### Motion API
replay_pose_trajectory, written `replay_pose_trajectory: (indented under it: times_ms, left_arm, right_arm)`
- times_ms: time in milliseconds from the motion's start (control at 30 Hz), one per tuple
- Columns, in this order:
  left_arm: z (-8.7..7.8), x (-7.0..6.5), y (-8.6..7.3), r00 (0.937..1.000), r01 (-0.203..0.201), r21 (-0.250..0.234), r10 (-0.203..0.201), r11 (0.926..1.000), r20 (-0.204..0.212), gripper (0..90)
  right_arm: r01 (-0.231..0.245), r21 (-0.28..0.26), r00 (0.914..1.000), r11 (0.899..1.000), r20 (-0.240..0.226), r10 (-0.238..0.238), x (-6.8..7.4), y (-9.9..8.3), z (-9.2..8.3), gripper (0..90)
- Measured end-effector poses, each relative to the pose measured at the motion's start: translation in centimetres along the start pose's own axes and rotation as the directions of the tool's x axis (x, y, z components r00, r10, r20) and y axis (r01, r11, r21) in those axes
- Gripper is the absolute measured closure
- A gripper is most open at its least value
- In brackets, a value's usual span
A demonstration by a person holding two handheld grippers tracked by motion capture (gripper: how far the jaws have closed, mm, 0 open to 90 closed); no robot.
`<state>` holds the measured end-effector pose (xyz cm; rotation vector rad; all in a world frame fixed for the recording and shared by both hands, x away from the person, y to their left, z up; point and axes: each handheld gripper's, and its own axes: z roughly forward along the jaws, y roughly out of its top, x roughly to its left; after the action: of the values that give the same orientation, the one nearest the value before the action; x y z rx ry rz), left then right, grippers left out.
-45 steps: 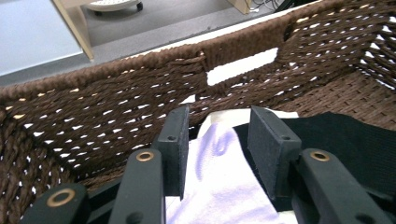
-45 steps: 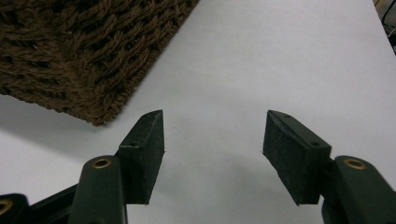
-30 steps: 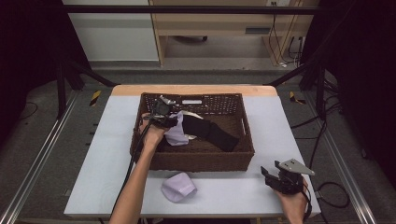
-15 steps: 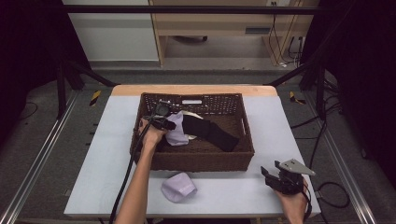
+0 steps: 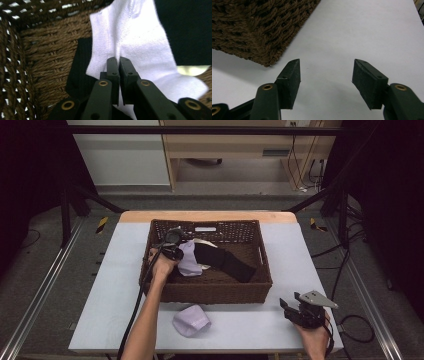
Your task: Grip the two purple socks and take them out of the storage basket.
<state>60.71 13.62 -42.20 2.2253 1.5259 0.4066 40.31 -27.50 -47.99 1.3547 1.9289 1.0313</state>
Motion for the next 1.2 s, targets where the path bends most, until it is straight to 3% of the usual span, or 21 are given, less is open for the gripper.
replay_pose_trajectory:
  times_ms: [33,167,233,333,367,400,567,633,700,867,1033,1067,1133,1200]
  left_arm:
    - [0.0,0.0,0.0,1.0,0.0,0.0,0.0,1.0,0.0,85.8]
    - [-1.6,-0.1,-0.1,0.9989,-0.003,-0.118,0.008,0.993,0.047,86.0]
    - [-2.8,0.0,-0.1,0.9967,0.024,-0.192,-0.009,0.9811,0.08,85.9]
    - [-4.4,0.0,-0.3,0.9968,0.015,-0.257,0.006,0.9664,0.079,85.9]
    - [-5.6,0.0,-0.4,0.9961,0.012,-0.307,0.015,0.9516,0.087,86.0]
    - [-5.6,0.0,-0.4,0.9961,0.012,-0.307,0.015,0.9516,0.087,86.0]
    - [-8.6,-0.2,-1.3,0.9914,0.013,-0.425,0.044,0.9053,0.123,85.9]
    - [-9.5,-0.4,-1.6,0.9875,0.018,-0.458,0.056,0.8886,0.147,85.9]
    - [-10.7,-0.8,-2.2,0.9761,0.031,-0.499,0.081,0.8663,0.202,86.0]
    - [-13.4,-1.9,-3.5,0.9663,0.002,-0.57,0.145,0.8218,0.213,86.0]
    - [-15.5,-2.4,-4.8,0.959,-0.021,-0.61,0.188,0.792,0.212,85.9]
    - [-16.0,-2.5,-5.1,0.9556,-0.019,-0.621,0.197,0.7836,0.219,85.9]
    - [-16.6,-2.7,-5.6,0.9504,-0.02,-0.629,0.21,0.7776,0.229,85.9]
    - [-17.5,-2.9,-6.4,0.9429,-0.025,-0.643,0.232,0.7652,0.239,85.9]
  right_arm:
    - [0.0,0.0,1.0,1.0,0.0,0.0,0.0,0.0,0.0,39.6]
    - [0.0,0.005,1.0,1.0,0.0,0.0,0.0,0.0,0.1,39.7]
    - [0.004,0.005,1.0,1.0,0.001,-0.004,0.0,0.0,0.1,39.7]
    - [-0.003,0.006,1.0,1.0,0.005,0.003,0.0,0.0,0.1,39.7]
    - [-0.003,0.006,1.0,1.0,0.006,0.003,0.0,0.0,0.1,39.7]
    - [-0.004,0.006,1.0,1.0,0.006,0.004,0.0,0.0,0.1,39.7]
    - [-0.005,0.004,1.0,1.0,0.007,0.005,-0.1,0.0,0.0,39.7]
    - [-0.007,0.005,0.9999,1.0,0.008,0.007,-0.1,0.0,0.0,39.8]
    - [-0.006,0.005,0.9999,1.0,0.009,0.006,-0.1,0.0,0.0,39.7]
    - [-0.005,0.005,0.9999,1.0,0.015,0.005,-0.2,-0.1,0.0,39.9]
    - [-0.009,0.002,0.9998,1.0,0.017,0.009,-0.3,-0.1,0.0,39.9]
    - [-0.01,0.003,0.9998,1.0,0.017,0.01,-0.3,-0.1,0.0,39.9]
    - [-0.009,0.006,0.9998,1.0,0.017,0.009,-0.3,-0.1,0.0,39.9]
    - [-0.008,0.003,0.9998,1.0,0.018,0.008,-0.3,-0.1,0.0,39.9]
